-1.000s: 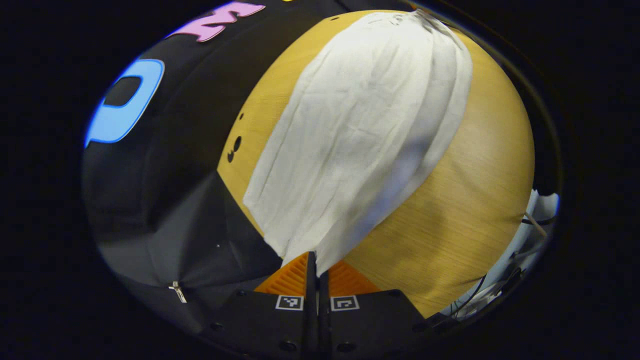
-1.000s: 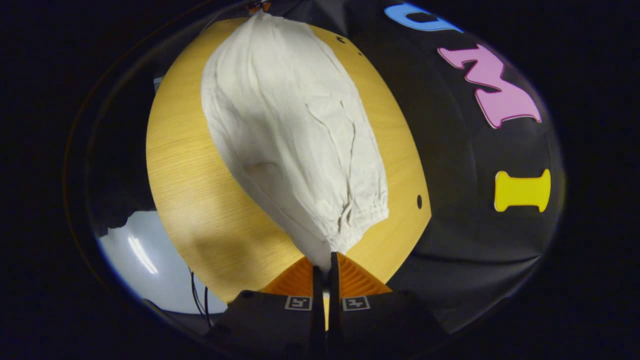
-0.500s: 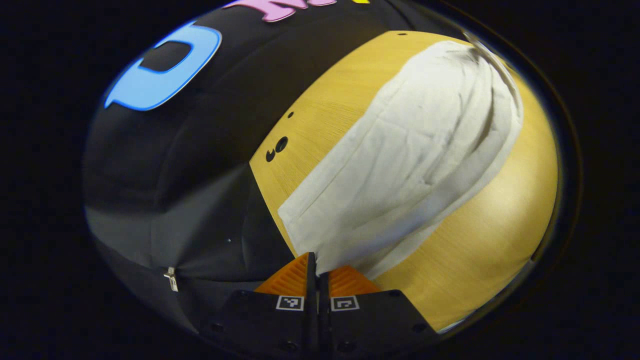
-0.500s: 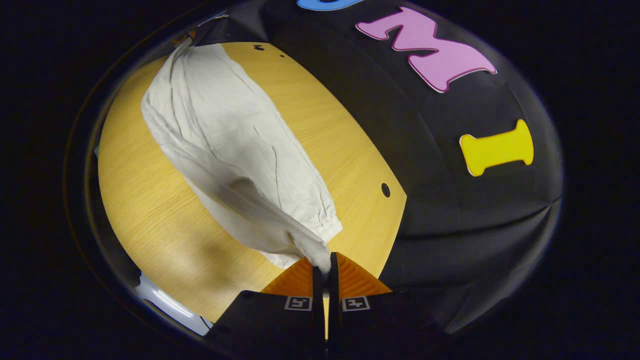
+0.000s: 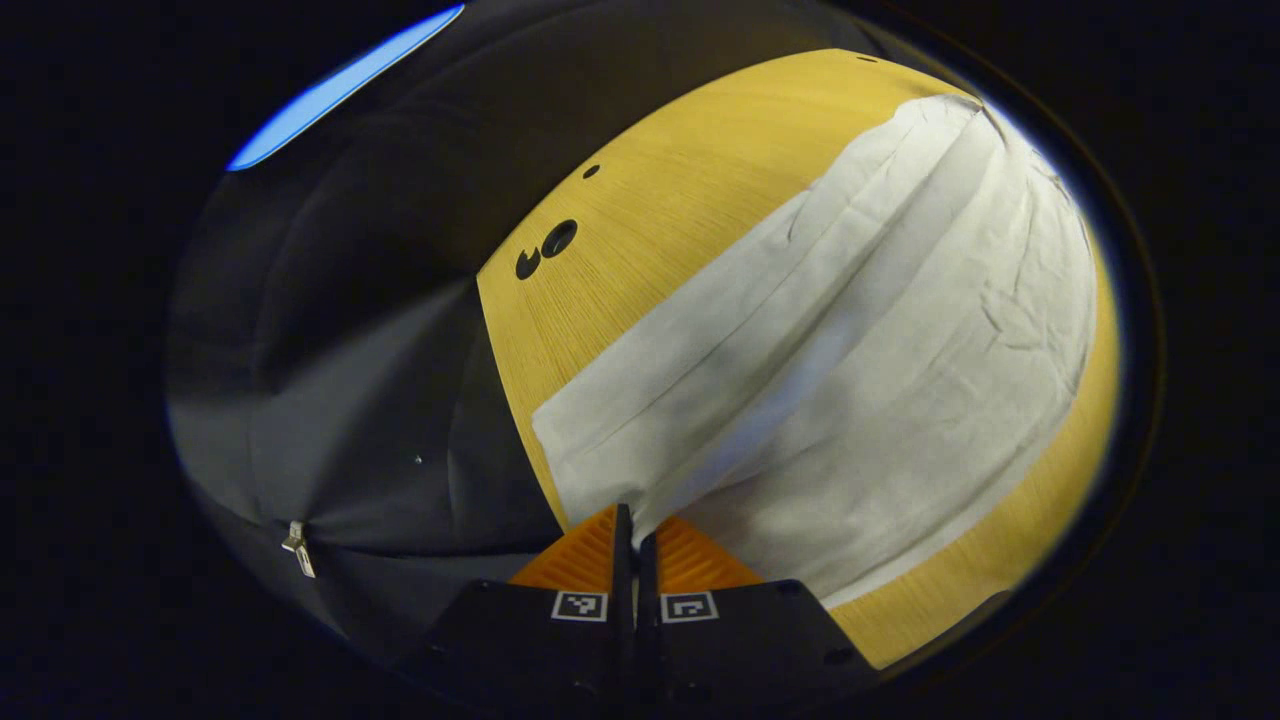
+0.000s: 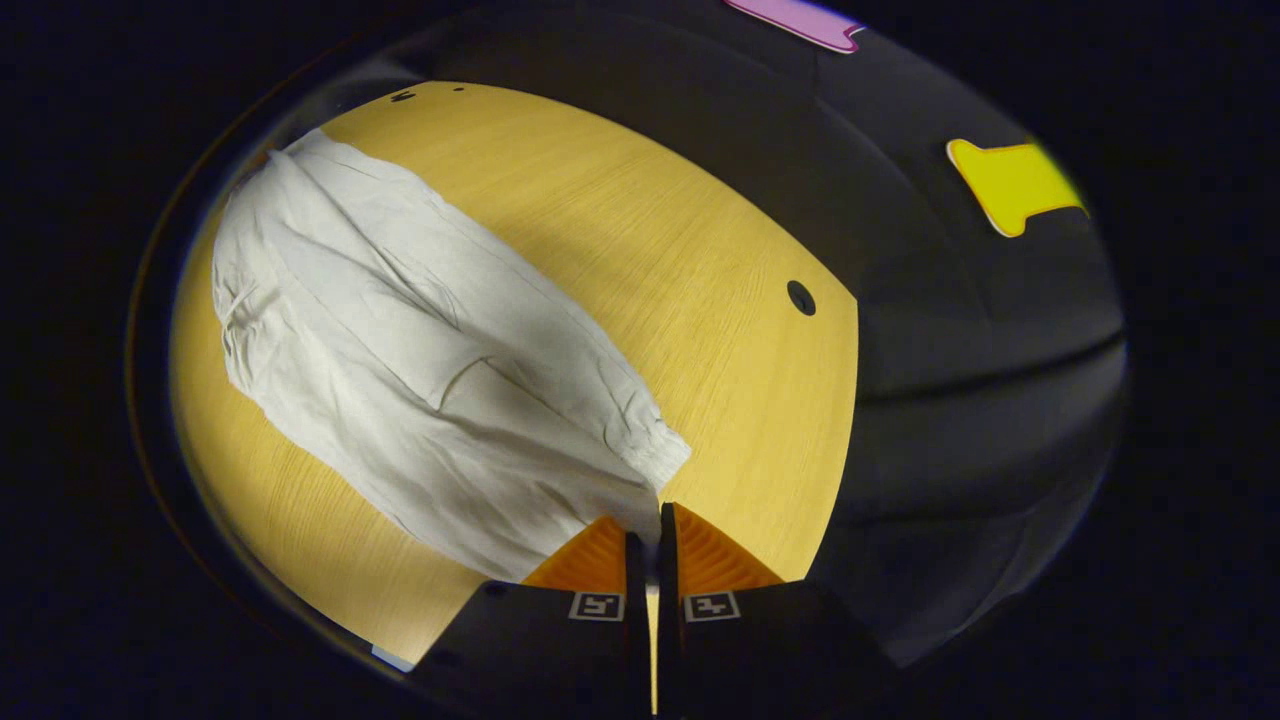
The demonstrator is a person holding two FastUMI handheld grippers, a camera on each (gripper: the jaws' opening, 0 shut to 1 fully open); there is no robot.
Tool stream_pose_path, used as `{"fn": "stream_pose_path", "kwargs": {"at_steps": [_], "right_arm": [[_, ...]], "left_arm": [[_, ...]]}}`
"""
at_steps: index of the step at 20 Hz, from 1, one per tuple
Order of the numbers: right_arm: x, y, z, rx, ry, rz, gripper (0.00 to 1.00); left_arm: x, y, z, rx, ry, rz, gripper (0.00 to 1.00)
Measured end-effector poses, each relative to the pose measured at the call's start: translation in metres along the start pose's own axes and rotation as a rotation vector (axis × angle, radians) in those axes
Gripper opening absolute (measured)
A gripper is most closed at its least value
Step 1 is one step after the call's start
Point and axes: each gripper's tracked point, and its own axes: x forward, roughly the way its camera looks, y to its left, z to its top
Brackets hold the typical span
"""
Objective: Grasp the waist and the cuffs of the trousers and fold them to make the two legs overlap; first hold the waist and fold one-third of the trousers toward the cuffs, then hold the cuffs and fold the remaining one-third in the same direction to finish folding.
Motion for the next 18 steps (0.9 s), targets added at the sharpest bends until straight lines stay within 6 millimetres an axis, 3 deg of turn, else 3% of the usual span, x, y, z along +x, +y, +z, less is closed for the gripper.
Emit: {"fn": "stream_pose_path", "kwargs": {"at_steps": [3,9,14,18], "right_arm": [[0.021,0.001,0.002,-0.009,0.036,0.033,0.07],[0.035,0.0,0.001,-0.039,0.132,0.103,0.07],[0.033,0.007,-0.007,-0.115,0.172,0.187,0.07],[0.037,0.006,-0.009,-0.121,0.17,0.268,0.07]], "left_arm": [[0.012,0.003,0.005,0.037,0.03,-0.002,0.05],[0.031,-0.001,0.006,0.117,0.103,-0.001,0.05],[0.025,-0.012,-0.01,0.143,0.128,-0.06,0.05],[0.004,-0.029,-0.032,0.171,0.123,-0.08,0.05]]}}
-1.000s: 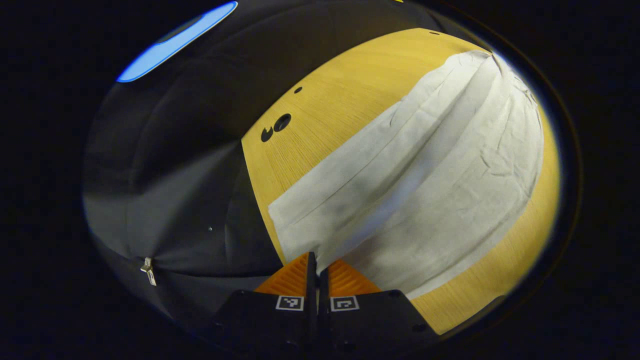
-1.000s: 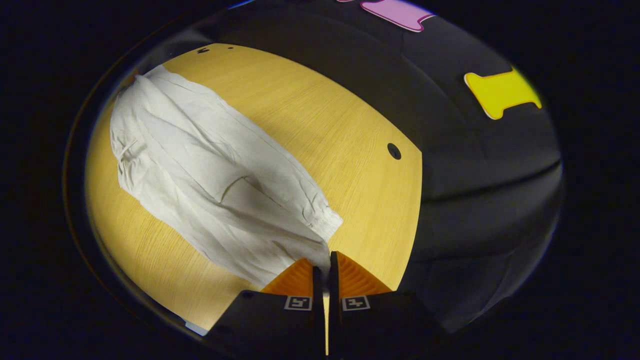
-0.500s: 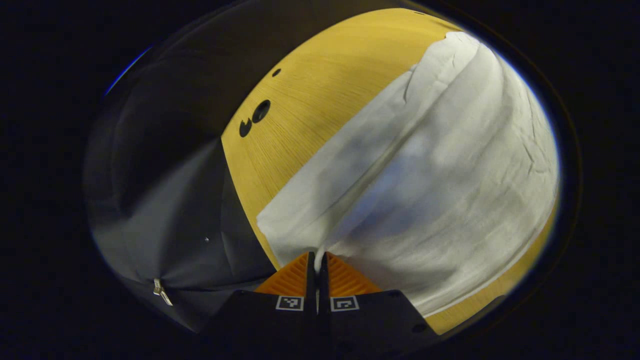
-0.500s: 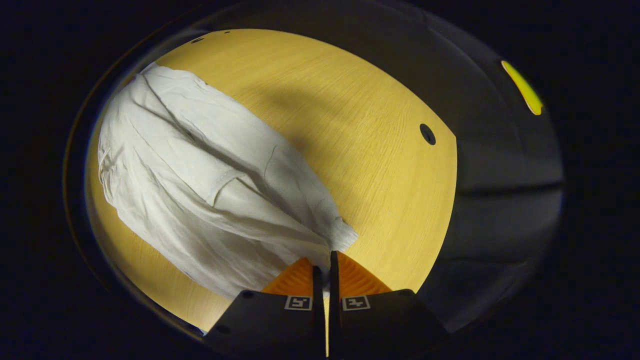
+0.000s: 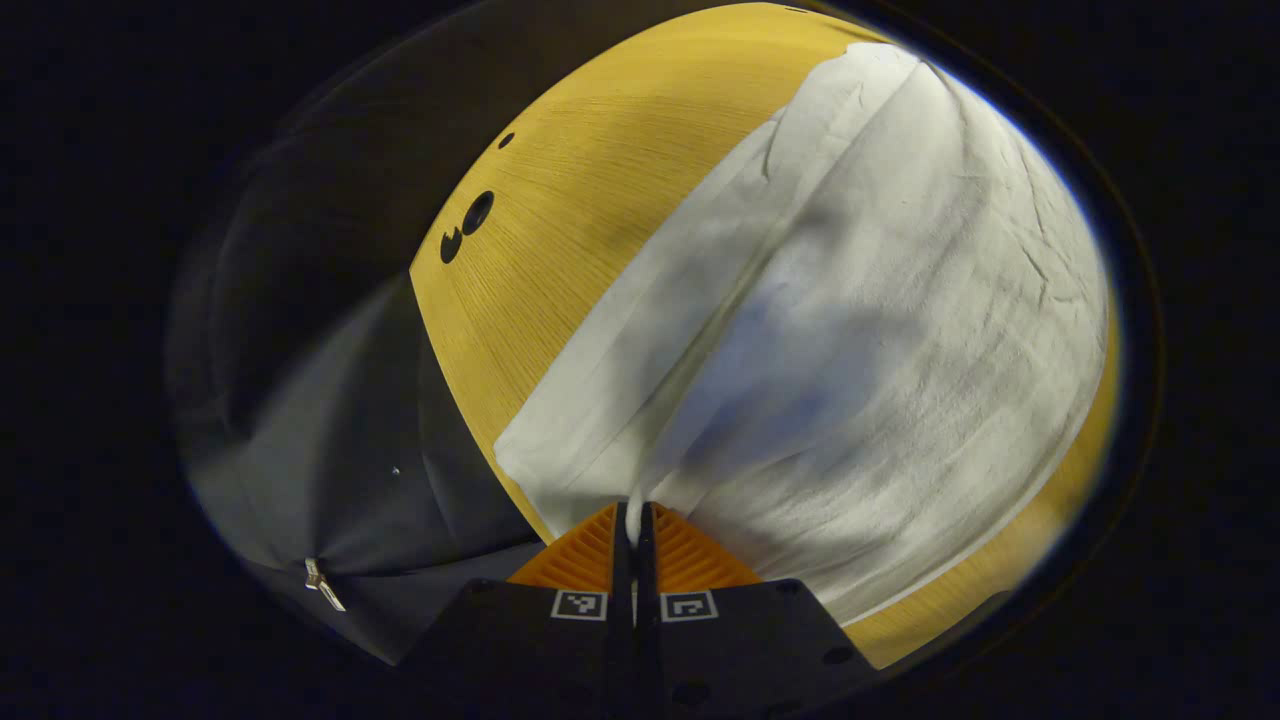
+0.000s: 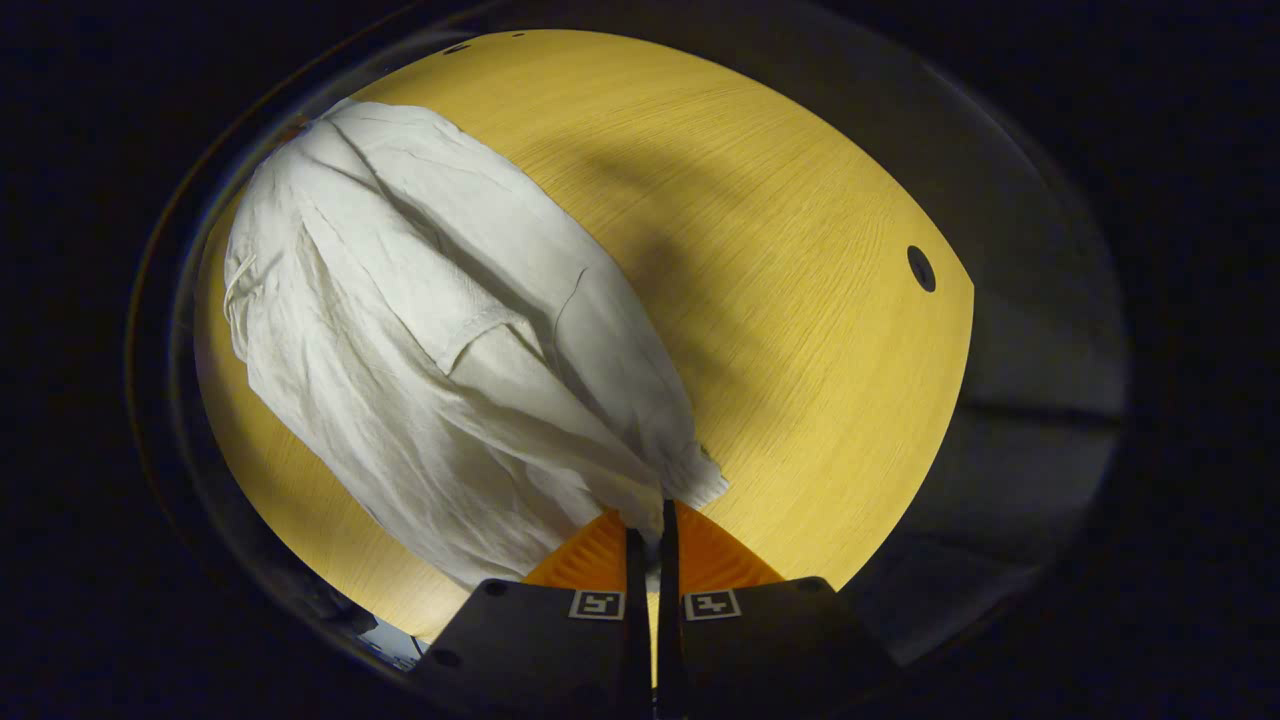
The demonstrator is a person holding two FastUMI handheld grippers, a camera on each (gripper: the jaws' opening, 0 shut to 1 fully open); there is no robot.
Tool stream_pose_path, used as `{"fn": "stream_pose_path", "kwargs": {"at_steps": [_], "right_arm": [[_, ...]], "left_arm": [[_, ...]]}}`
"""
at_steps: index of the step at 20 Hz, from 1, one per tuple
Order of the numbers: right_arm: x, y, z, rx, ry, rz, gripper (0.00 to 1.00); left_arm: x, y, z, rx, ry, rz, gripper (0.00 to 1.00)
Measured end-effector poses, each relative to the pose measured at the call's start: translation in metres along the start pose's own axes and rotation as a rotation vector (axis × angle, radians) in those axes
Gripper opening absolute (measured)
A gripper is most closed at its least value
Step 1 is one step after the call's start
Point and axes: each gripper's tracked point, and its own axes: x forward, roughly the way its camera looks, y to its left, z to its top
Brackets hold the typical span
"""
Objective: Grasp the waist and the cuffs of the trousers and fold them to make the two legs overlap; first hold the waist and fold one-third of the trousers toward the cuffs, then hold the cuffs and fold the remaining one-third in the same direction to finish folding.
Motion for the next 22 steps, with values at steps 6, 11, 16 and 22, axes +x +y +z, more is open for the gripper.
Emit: {"fn": "stream_pose_path", "kwargs": {"at_steps": [6,11,16,22], "right_arm": [[-0.001,-0.006,0.003,0.101,-0.069,0.018,0.07],[-0.008,-0.017,0.002,0.104,-0.133,-0.101,0.27],[-0.035,-0.032,0.0,0.144,-0.208,-0.224,0.37],[-0.102,-0.045,-0.03,0.447,-0.331,-0.356,0.7]], "left_arm": [[-0.009,-0.017,-0.011,-0.027,-0.019,-0.019,0.05],[-0.017,-0.016,-0.01,-0.045,-0.034,0.027,0.04],[-0.036,-0.007,-0.012,-0.068,-0.076,0.078,0.49],[-0.068,0.001,-0.025,-0.136,-0.115,0.147,0.97]]}}
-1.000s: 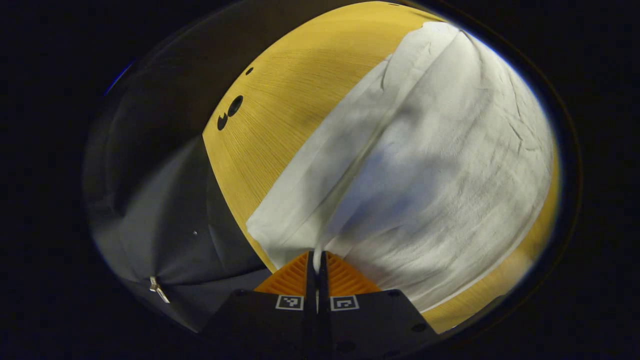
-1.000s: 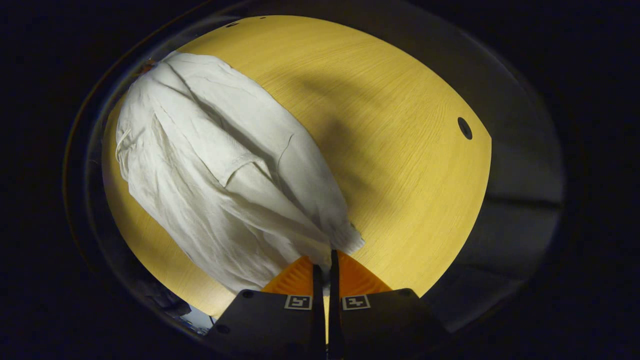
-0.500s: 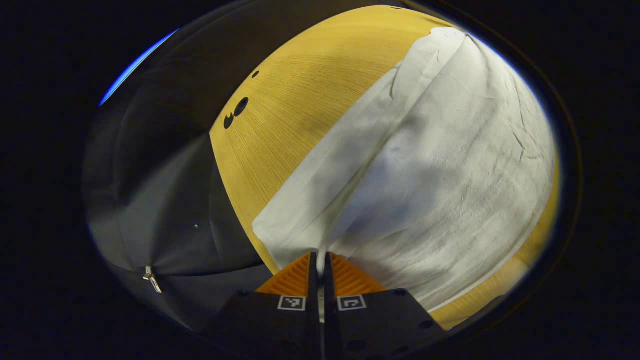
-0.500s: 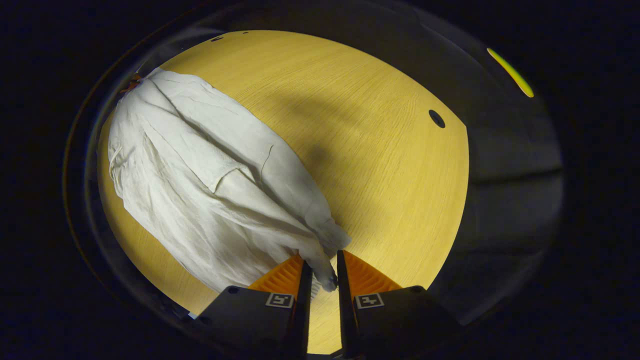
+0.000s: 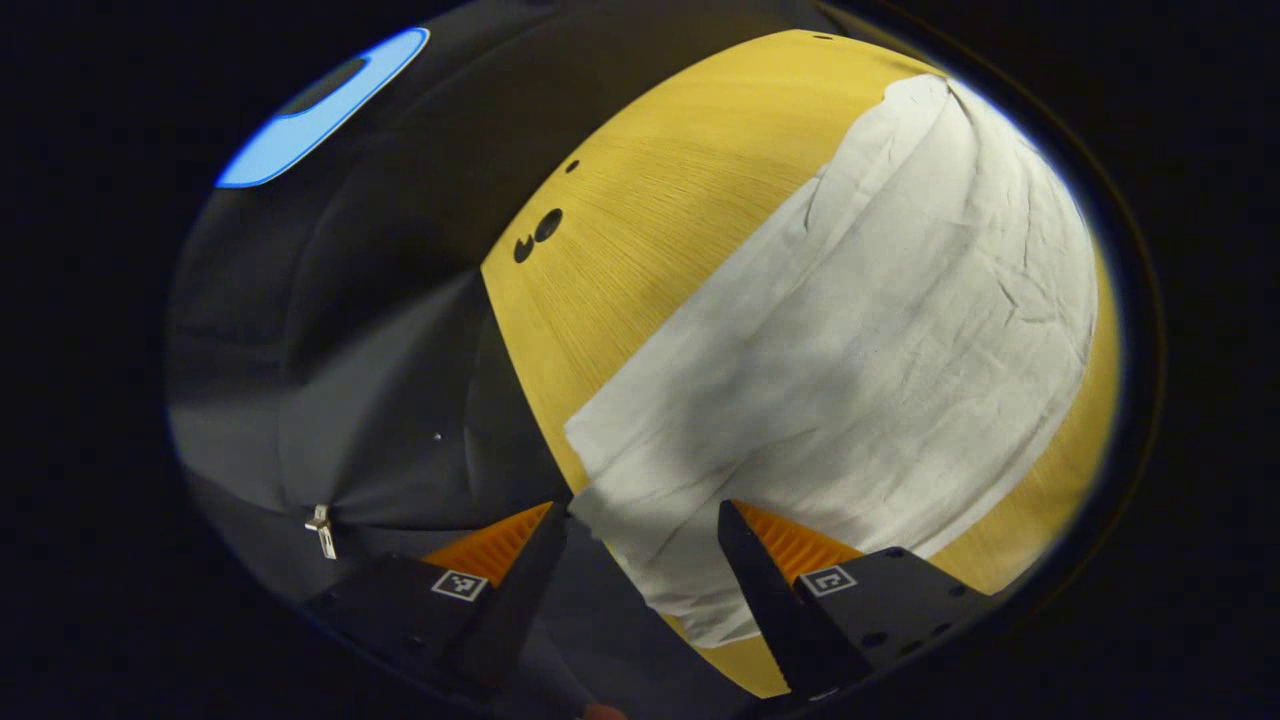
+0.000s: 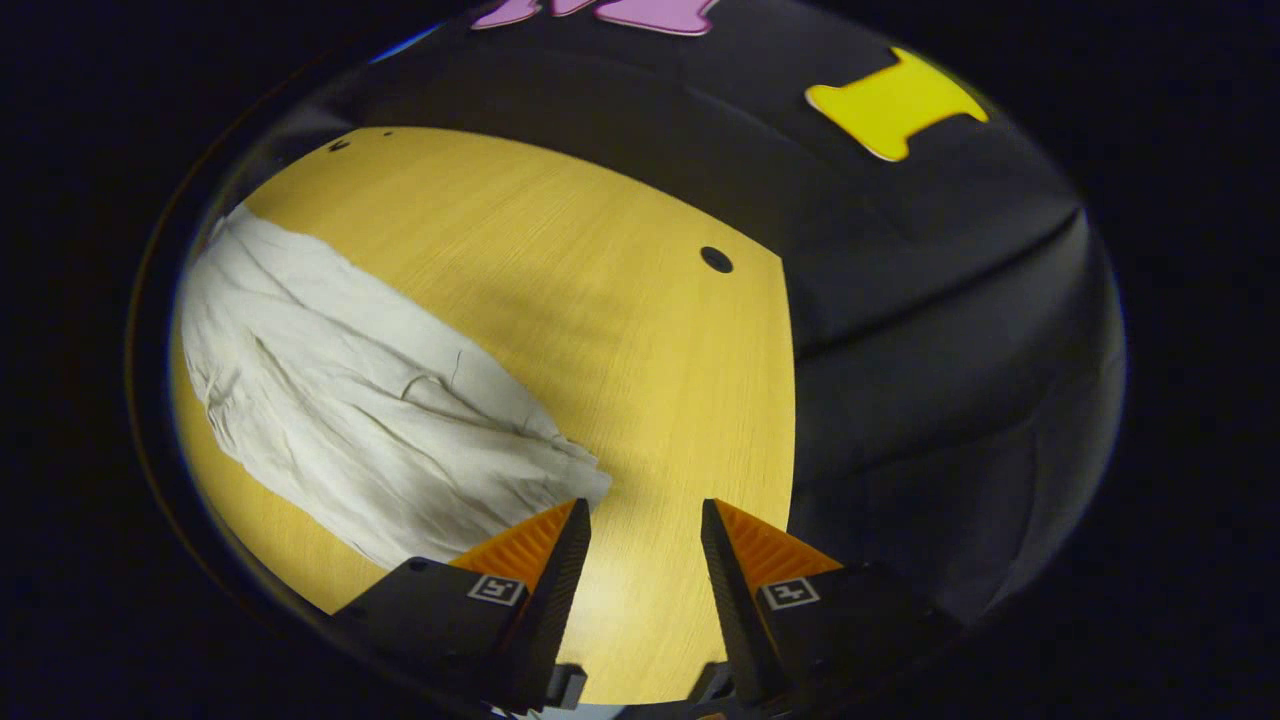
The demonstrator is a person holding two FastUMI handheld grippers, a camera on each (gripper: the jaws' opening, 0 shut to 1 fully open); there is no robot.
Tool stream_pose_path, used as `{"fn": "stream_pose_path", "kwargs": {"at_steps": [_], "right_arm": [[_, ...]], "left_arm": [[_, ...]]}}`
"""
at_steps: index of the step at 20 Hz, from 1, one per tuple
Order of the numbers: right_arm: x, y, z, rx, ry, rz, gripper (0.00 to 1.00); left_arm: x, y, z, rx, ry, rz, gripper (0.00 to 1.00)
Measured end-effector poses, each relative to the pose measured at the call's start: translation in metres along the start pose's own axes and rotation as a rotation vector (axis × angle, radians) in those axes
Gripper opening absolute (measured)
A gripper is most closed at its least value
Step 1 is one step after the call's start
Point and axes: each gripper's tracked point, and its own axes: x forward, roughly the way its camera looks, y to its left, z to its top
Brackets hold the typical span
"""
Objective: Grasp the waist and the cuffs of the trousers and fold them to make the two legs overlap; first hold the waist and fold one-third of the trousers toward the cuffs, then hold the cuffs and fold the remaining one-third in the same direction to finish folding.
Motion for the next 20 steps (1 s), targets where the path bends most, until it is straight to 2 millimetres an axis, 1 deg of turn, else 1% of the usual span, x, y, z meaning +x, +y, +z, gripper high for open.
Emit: {"fn": "stream_pose_path", "kwargs": {"at_steps": [2,3,6,8,10,12,13,15,17,19,20], "right_arm": [[-0.02,0.004,-0.002,0.165,-0.037,0.014,0.78],[-0.032,0.01,-0.005,0.245,-0.048,0.022,0.78],[-0.056,0.042,-0.015,0.517,-0.054,0.085,0.78],[-0.062,0.059,-0.029,0.679,-0.045,0.106,0.78],[-0.055,0.074,-0.048,0.795,-0.011,0.091,0.78],[-0.051,0.078,-0.063,0.915,-0.006,0.052,0.79],[-0.043,0.079,-0.07,0.985,-0.005,0.027,0.79],[-0.028,0.086,-0.079,1.075,0.01,0.016,0.78],[-0.013,0.086,-0.089,1.135,0.034,-0.028,0.79],[0.0,0.09,-0.091,1.234,0.044,-0.059,0.79],[0.005,0.092,-0.091,1.295,0.055,-0.068,0.79]], "left_arm": [[-0.014,0.0,0.002,-0.045,-0.036,0.005,0.97],[-0.022,-0.001,0.001,-0.074,-0.048,0.004,0.97],[-0.034,-0.007,-0.006,-0.162,-0.057,0.003,0.97],[-0.039,-0.014,-0.013,-0.218,-0.052,-0.005,0.97],[-0.046,-0.018,-0.017,-0.265,-0.058,-0.005,0.97],[-0.052,-0.022,-0.018,-0.323,-0.067,-0.006,0.97],[-0.058,-0.025,-0.017,-0.37,-0.077,-0.018,0.97],[-0.066,-0.03,-0.016,-0.428,-0.089,-0.033,0.97],[-0.073,-0.031,-0.017,-0.461,-0.096,-0.039,0.97],[-0.08,-0.032,-0.017,-0.482,-0.099,-0.039,0.98],[-0.084,-0.037,-0.015,-0.492,-0.105,-0.048,0.98]]}}
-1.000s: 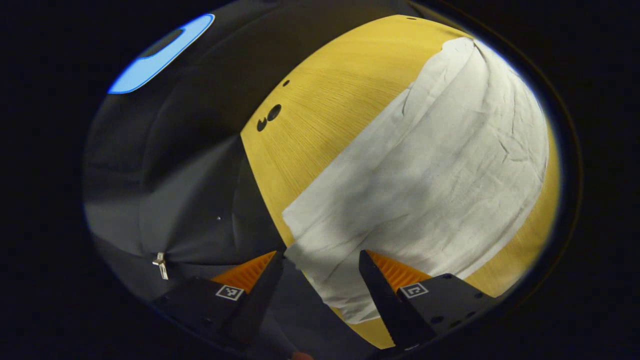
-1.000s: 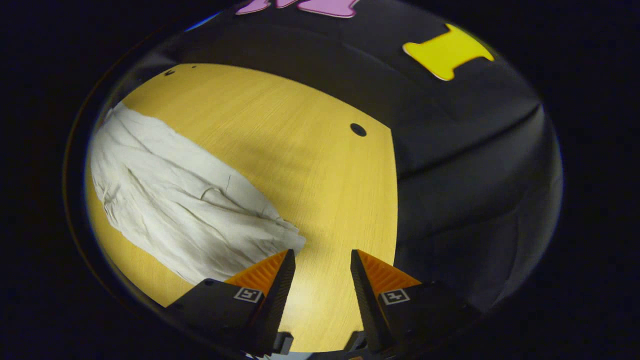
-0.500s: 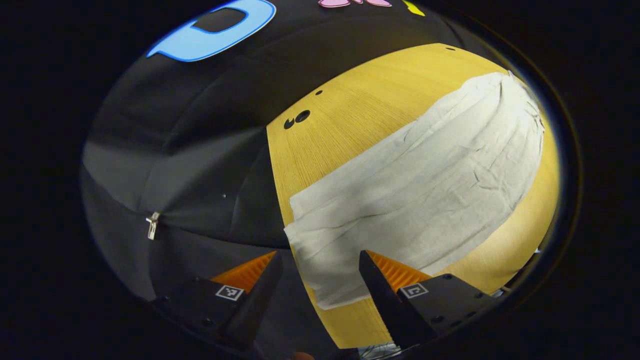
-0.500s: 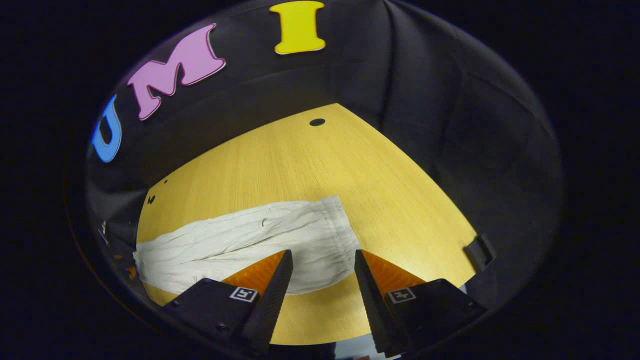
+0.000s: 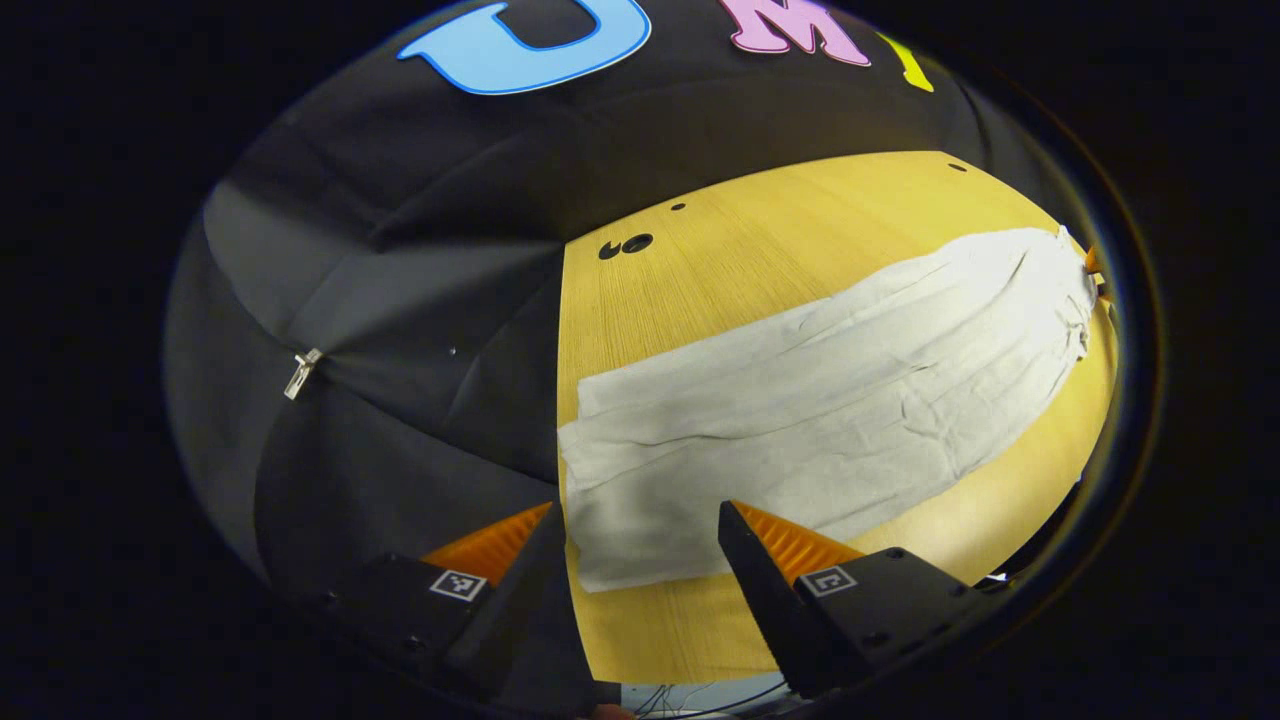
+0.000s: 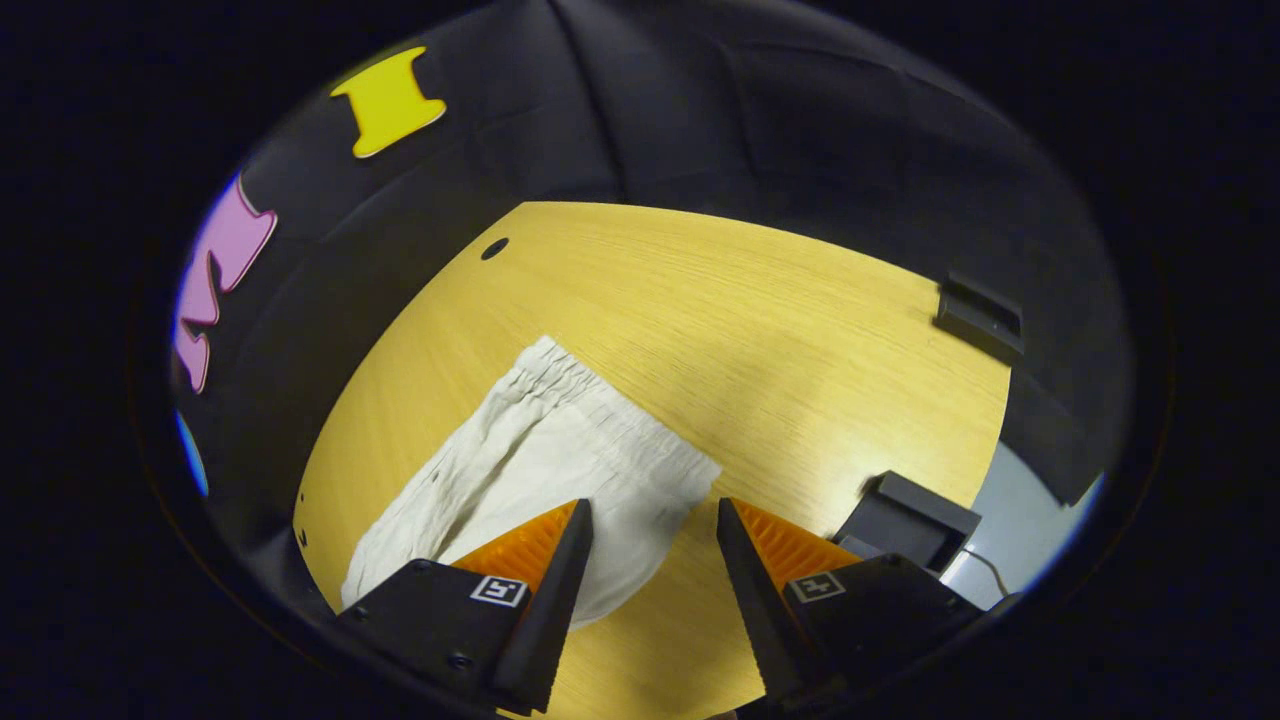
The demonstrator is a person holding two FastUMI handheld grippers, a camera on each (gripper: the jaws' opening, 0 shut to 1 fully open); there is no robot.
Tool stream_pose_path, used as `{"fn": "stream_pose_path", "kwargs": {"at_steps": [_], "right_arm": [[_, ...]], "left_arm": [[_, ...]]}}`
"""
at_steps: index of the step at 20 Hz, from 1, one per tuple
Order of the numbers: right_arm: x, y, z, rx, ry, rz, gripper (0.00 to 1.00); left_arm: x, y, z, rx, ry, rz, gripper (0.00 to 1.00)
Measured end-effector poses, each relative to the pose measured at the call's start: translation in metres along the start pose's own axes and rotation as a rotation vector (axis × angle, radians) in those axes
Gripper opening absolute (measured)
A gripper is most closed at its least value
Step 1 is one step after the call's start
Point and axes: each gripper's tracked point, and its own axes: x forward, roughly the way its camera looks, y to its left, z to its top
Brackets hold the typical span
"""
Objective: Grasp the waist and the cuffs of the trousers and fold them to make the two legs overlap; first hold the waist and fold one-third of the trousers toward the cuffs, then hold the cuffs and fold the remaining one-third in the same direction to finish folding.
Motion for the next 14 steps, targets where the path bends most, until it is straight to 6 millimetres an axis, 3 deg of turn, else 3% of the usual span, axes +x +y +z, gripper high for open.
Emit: {"fn": "stream_pose_path", "kwargs": {"at_steps": [1,5,6,7,8,9,10,11,14], "right_arm": [[0.002,0.004,0.013,0.07,-0.047,-0.009,0.79],[0.003,-0.001,0.016,0.234,-0.053,-0.022,0.76],[0.005,-0.003,0.011,0.252,-0.038,-0.03,0.69],[0.011,-0.002,0.007,0.272,-0.028,-0.024,0.5],[0.008,0.001,0.007,0.304,-0.021,0.002,0.42],[0.013,0.002,0.007,0.336,-0.016,0.019,0.15],[0.013,0.002,0.008,0.368,-0.025,0.034,0.18],[0.012,0.002,0.007,0.39,-0.031,0.042,0.11],[0.013,0.002,0.008,0.368,-0.04,0.046,0.09]], "left_arm": [[-0.003,-0.004,-0.002,-0.004,-0.001,-0.01,0.98],[-0.005,-0.014,-0.015,-0.057,0.012,-0.049,0.98],[-0.005,-0.016,-0.018,-0.08,0.018,-0.057,0.98],[-0.005,-0.019,-0.02,-0.104,0.02,-0.063,0.98],[-0.005,-0.021,-0.024,-0.125,0.024,-0.071,0.98],[-0.005,-0.023,-0.025,-0.15,0.026,-0.077,0.98],[-0.006,-0.027,-0.03,-0.186,0.034,-0.091,0.98],[-0.007,-0.035,-0.033,-0.243,0.049,-0.122,0.98],[-0.017,-0.067,-0.044,-0.562,0.124,-0.251,0.99]]}}
